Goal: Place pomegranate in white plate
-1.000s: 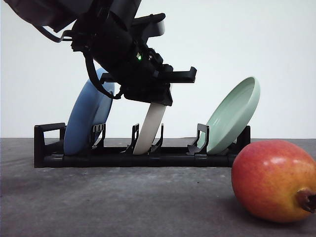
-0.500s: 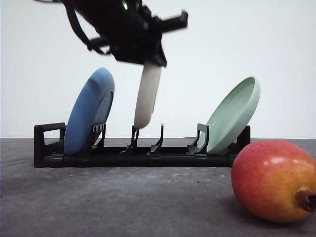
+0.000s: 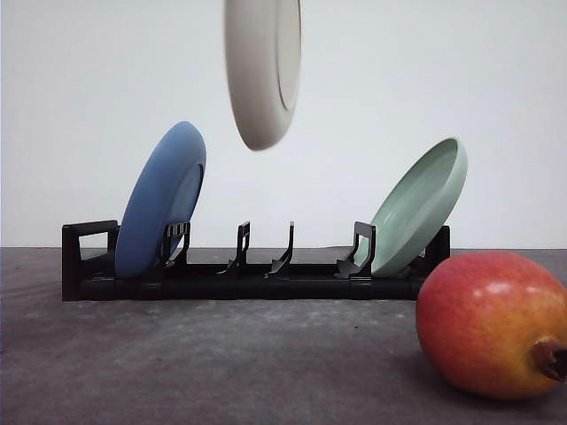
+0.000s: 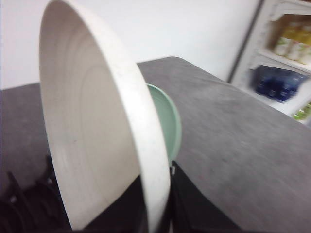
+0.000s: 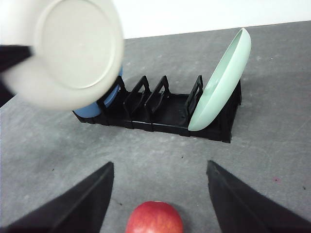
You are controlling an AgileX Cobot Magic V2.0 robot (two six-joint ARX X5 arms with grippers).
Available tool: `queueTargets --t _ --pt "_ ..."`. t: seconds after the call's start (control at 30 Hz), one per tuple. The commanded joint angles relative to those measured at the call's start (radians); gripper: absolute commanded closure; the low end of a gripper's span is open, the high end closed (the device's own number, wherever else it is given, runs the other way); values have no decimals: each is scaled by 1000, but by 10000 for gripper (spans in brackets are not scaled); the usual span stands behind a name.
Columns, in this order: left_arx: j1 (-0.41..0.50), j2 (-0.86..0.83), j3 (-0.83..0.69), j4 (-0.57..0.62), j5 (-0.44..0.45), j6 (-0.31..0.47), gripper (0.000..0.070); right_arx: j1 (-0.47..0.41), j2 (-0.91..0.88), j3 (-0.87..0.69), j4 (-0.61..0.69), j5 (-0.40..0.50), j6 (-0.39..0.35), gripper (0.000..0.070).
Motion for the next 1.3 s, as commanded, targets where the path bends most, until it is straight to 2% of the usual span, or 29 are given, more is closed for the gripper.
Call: queueTargets --t 0.0,0.27,0.33,0.47,0.53,0.63,0.77,1.0,1.27 --pt "-36 -32 10 -36 5 -20 694 4 3 15 9 -3 10 317" --pt "-187 -284 -231 -61 -109 -18 694 4 3 14 9 -3 10 317" --pt "-210 -342 -287 -90 -114 23 694 4 3 14 9 -3 10 317" --pt "-248 -374 -307 -303 -167 251 694 4 3 14 9 12 9 317" --pt "-268 -350 -307 -371 -181 375 694 4 3 14 9 25 4 317" --pt "-299 -280 -307 -395 -181 508 694 4 3 14 9 62 1 317" --pt "-331 -148 -307 -376 -220 617 694 4 3 14 9 91 1 317" --pt "-367 89 -301 -360 -333 654 694 4 3 14 9 91 1 317" --pt "-368 221 -284 -343 -348 653 656 4 3 14 9 95 -2 317"
